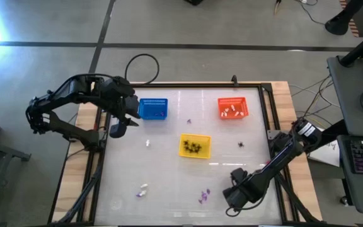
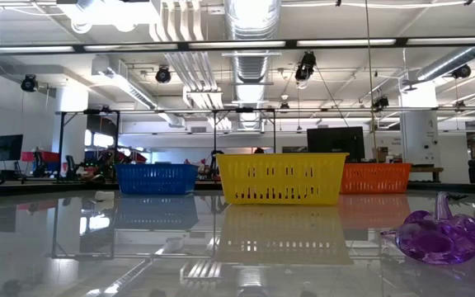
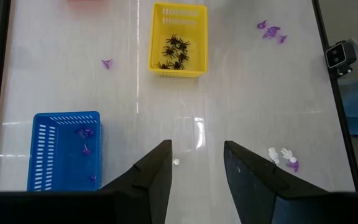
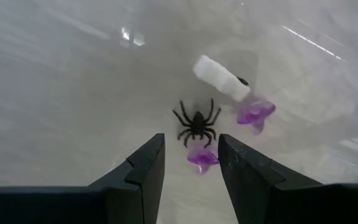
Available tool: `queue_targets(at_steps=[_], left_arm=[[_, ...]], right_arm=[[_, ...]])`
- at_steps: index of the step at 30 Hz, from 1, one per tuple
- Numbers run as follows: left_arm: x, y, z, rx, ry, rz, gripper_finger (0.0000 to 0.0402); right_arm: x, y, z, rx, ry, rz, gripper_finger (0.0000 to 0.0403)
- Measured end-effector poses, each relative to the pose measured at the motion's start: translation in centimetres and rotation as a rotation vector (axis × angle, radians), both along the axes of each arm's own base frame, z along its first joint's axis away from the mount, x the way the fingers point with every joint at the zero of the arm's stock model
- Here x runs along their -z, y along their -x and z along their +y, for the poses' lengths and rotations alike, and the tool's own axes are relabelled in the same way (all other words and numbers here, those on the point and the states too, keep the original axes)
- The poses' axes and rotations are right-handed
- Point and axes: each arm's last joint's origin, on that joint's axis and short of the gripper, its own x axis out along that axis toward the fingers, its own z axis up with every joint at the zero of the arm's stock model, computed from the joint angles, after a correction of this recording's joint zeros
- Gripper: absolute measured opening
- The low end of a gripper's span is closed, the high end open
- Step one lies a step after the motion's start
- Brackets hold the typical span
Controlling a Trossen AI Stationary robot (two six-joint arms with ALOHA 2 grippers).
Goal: Sort Halloween decoration
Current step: Put the black spider toy into the yellow bin
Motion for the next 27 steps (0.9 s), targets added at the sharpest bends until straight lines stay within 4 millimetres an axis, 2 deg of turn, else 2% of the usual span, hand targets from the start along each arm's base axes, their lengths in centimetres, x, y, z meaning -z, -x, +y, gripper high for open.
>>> queue_targets(at_steps=[11,20,24,27], left_arm=[[0.0,0.0,0.0,0.000,0.001,0.000,0.0128],[0.0,0.0,0.0,-0.012,0.010,0.001,0.0128],[0.0,0.0,0.0,-0.015,0.012,0.001,0.0128],[0.0,0.0,0.0,-0.014,0.012,0.001,0.0128]], right_arm=[[1.2,0.5,0.3,0.034,-0.021,-0.023,0.0144],[2.9,1.2,-0.4,0.063,0.004,0.005,0.0143],[3.0,1.2,-0.3,0.067,0.001,0.000,0.0124],[3.0,1.1,-0.3,0.063,-0.001,-0.005,0.0091]])
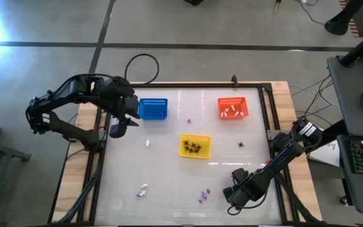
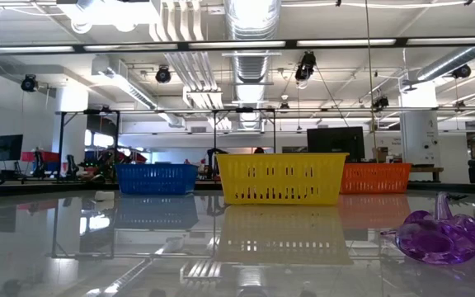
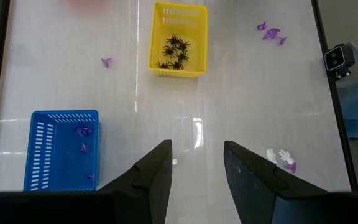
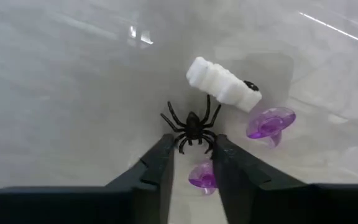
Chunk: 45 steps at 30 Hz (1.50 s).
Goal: Sort Halloween decoration
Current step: Put the black spider toy into the yellow bin
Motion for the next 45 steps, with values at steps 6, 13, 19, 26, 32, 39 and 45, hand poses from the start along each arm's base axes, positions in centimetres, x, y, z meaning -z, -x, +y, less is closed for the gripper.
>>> queue_targets(at_steps=[6,13,19,26,32,39,45], left_arm=[[0.0,0.0,0.0,0.000,0.000,0.000,0.0128],[0.0,0.0,0.0,0.000,0.000,0.000,0.0128],[0.0,0.1,0.0,0.006,-0.003,0.008,0.0128],[0.0,0.1,0.0,0.007,-0.004,0.008,0.0128],[0.1,0.1,0.0,0.008,-0.004,0.012,0.0128],[0.2,0.3,0.0,0.008,0.001,0.038,0.0128],[0.2,0.4,0.0,0.005,0.003,0.041,0.0128]], right_arm=[[-0.1,-0.1,0.1,-0.013,-0.006,-0.008,0.0016],[-0.7,-0.5,0.5,-0.033,-0.023,-0.025,0.0009],[-2.3,-1.4,1.5,-0.097,-0.080,-0.079,0.0008],[-3.9,-2.0,2.0,-0.121,-0.094,-0.106,0.0008],[-4.0,-1.5,1.5,-0.066,-0.013,-0.058,0.0009],[-4.0,-1.4,1.3,-0.073,-0.002,-0.051,0.0009],[-4.0,-1.5,1.4,-0.085,-0.012,-0.062,0.0040]])
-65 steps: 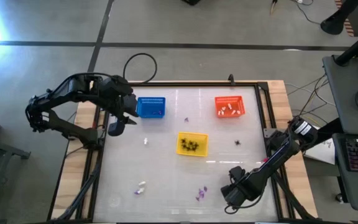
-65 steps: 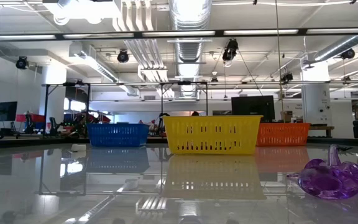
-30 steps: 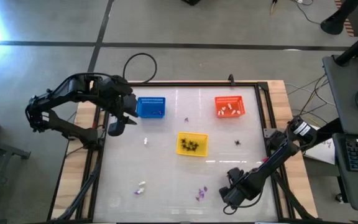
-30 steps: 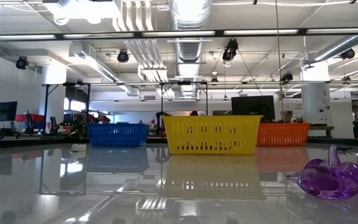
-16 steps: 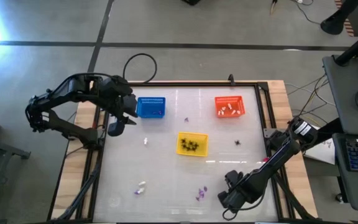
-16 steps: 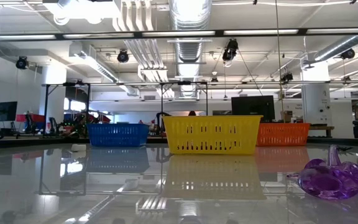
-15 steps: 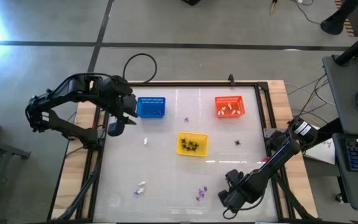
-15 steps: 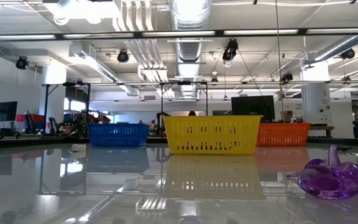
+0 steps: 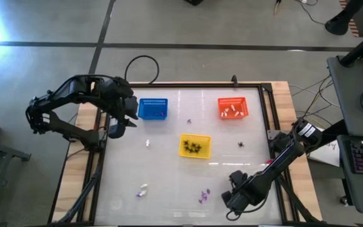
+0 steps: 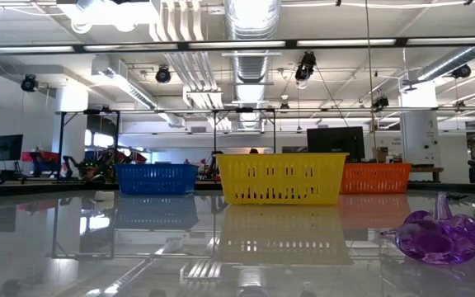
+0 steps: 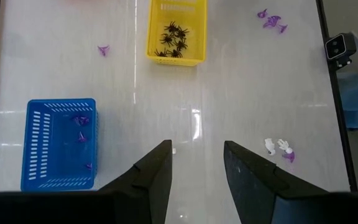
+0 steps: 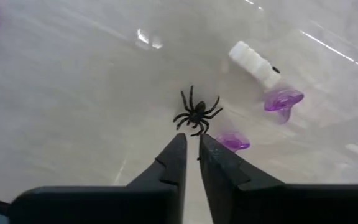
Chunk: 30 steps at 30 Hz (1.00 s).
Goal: Sort Halloween decoration
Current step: Put the black spider toy into the yellow bin
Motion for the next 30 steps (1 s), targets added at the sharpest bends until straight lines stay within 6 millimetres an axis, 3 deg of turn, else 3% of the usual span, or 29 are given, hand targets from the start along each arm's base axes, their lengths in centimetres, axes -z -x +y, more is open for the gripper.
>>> queue_targets(at_steps=[7,13,21,30], left_arm=[[0.0,0.0,0.0,-0.002,0.001,0.000,0.0128],[0.0,0.0,0.0,-0.003,0.002,0.000,0.0128],[0.0,0.0,0.0,-0.008,0.005,0.003,0.0128],[0.0,0.0,0.0,-0.007,0.005,0.003,0.0128]], right_arm=[[0.2,0.0,-0.1,-0.021,0.011,-0.008,0.0112],[1.2,0.4,-0.7,0.032,0.039,0.015,0.0148],[2.2,-0.1,-0.4,0.056,-0.035,-0.056,0.0168],[3.3,0.8,-1.1,0.108,-0.013,0.017,0.0169]])
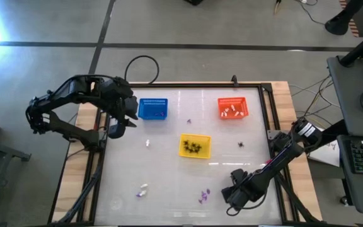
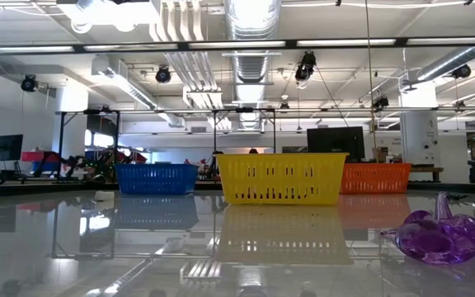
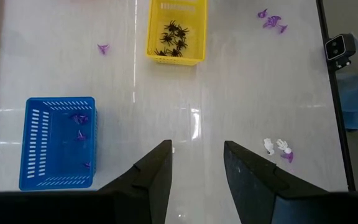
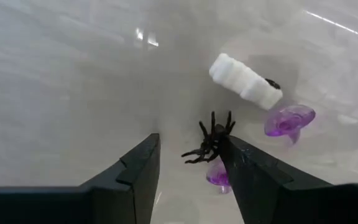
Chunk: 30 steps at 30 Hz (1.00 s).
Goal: Sort Halloween decoration
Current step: Put the black spider toy into the yellow bin
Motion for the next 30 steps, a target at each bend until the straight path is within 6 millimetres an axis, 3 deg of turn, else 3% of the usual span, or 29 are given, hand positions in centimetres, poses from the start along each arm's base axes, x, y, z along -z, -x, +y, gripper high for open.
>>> queue_targets(at_steps=[6,14,21,30], left_arm=[[0.0,0.0,0.0,0.000,0.000,0.000,0.0128],[0.0,0.0,0.0,-0.001,0.000,0.000,0.0128],[0.0,0.0,0.0,-0.005,0.002,0.001,0.0128],[0.0,0.0,0.0,0.002,-0.002,0.000,0.0128]], right_arm=[[0.7,0.4,-0.4,0.036,0.011,0.018,0.0141],[0.8,0.5,-0.5,0.017,0.004,0.031,0.0020],[0.1,0.1,0.0,-0.019,-0.014,0.011,0.0013],[-2.9,-2.0,1.5,-0.036,-0.020,-0.162,0.0012]])
